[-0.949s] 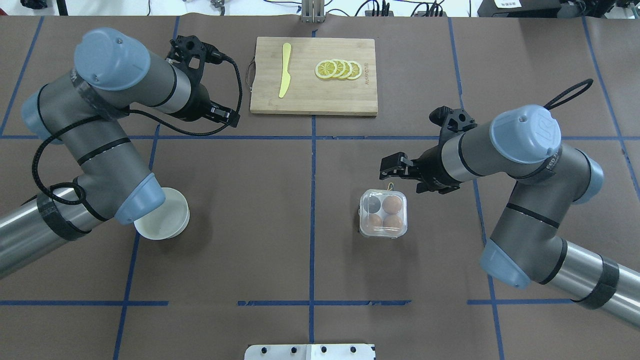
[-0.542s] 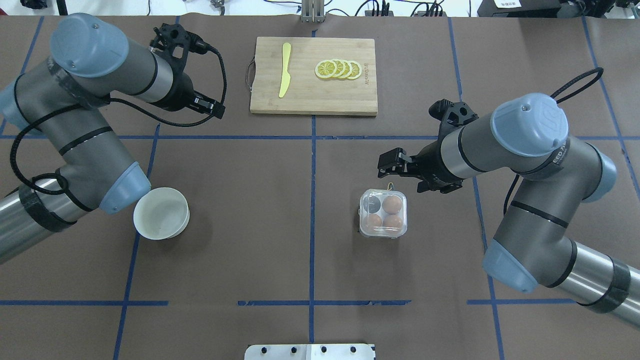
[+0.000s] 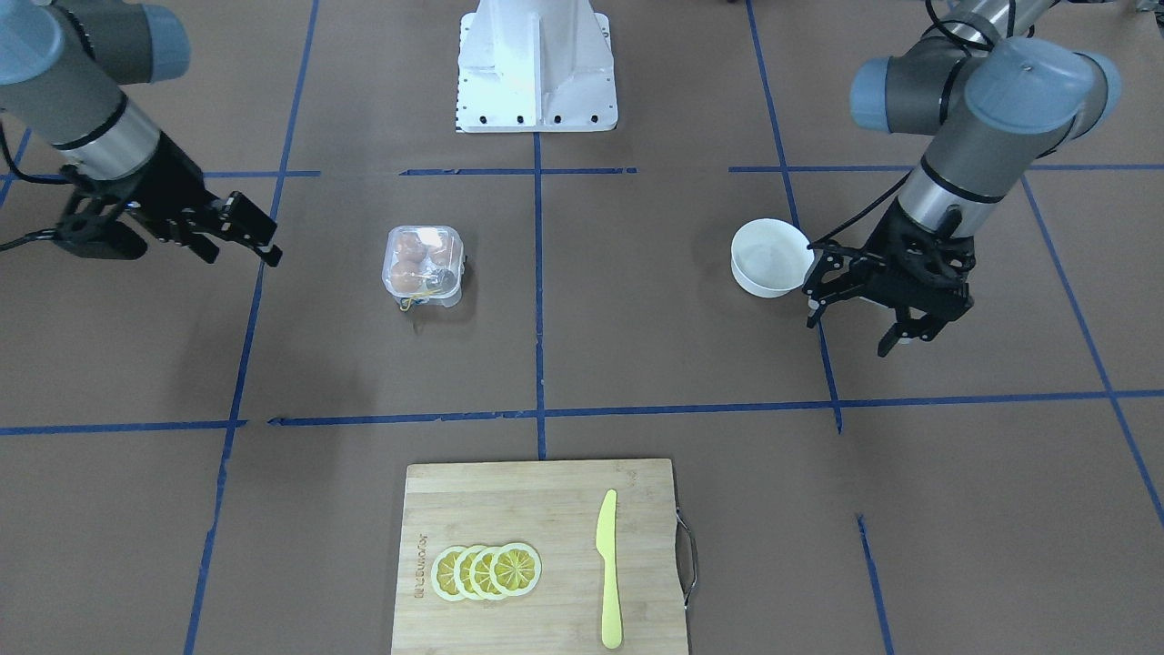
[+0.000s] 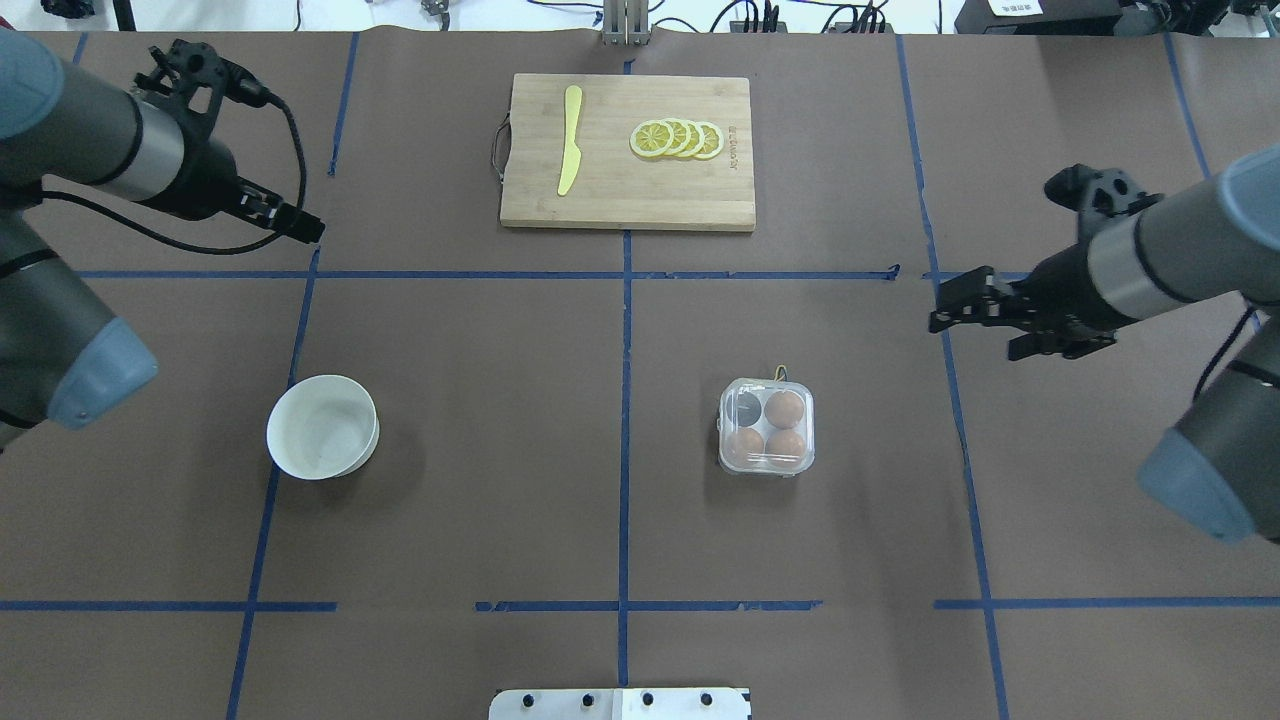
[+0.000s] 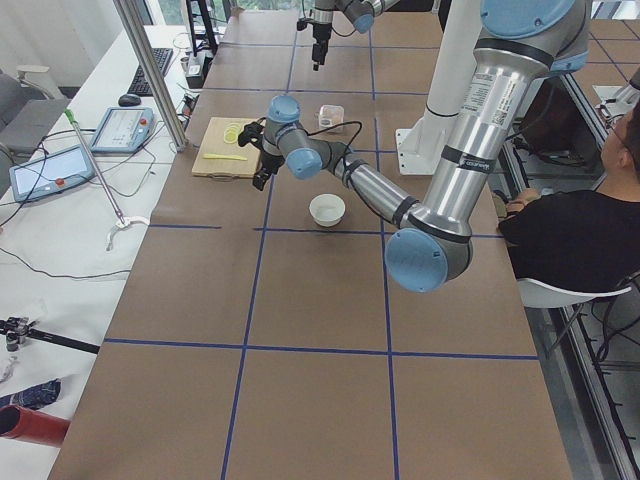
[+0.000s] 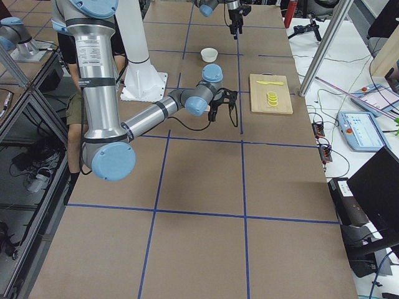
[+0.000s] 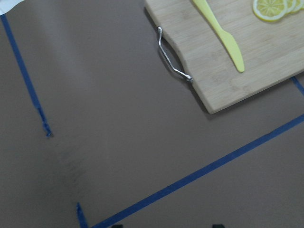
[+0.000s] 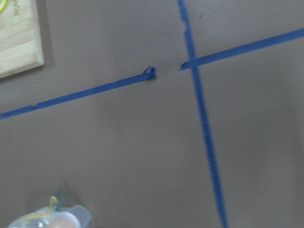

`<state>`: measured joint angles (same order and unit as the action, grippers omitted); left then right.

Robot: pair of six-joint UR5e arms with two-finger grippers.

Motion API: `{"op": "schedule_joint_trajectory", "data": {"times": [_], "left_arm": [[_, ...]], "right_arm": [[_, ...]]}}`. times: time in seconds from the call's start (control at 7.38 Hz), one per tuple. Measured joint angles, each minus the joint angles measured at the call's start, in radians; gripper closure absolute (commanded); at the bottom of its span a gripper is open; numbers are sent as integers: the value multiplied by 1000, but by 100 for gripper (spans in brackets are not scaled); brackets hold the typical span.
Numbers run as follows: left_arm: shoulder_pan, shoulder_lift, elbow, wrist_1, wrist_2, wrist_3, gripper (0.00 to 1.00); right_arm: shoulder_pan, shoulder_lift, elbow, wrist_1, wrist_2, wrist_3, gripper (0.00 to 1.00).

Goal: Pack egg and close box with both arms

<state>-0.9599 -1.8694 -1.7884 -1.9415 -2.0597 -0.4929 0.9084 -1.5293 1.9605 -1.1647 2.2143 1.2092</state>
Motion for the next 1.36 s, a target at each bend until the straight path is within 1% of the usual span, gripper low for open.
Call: {"op": "schedule_joint_trajectory", "data": {"times": [0.14,0.27,0.41,0.54,0.68,0.81,0.95,1.08,1.22,1.36], "left_arm": [[-64,56,-20,0,-53,71,1],[-143,120,-40,2,-121,162,1],[-238,184,-50,6,-182,269,0],[-334,242,-43,10,-220,383,0],[-404,290,-20,13,-235,473,0],[-446,326,11,21,-240,513,0],[-468,347,36,51,-240,517,0],[-476,351,54,120,-241,511,0],[-480,353,57,208,-240,510,0],[-483,359,60,251,-231,511,0]], "right_arm": [[106,-81,-11,0,61,-185,0],[221,-148,-42,-4,108,-389,0],[346,-187,-92,-10,146,-584,0],[470,-203,-169,-13,178,-762,0],[566,-204,-262,-13,194,-930,0],[637,-198,-350,-14,205,-1079,0],[683,-193,-408,-18,218,-1172,0],[702,-189,-433,-32,225,-1210,0],[709,-181,-443,-55,228,-1225,0],[711,-170,-446,-69,225,-1230,0]]}}
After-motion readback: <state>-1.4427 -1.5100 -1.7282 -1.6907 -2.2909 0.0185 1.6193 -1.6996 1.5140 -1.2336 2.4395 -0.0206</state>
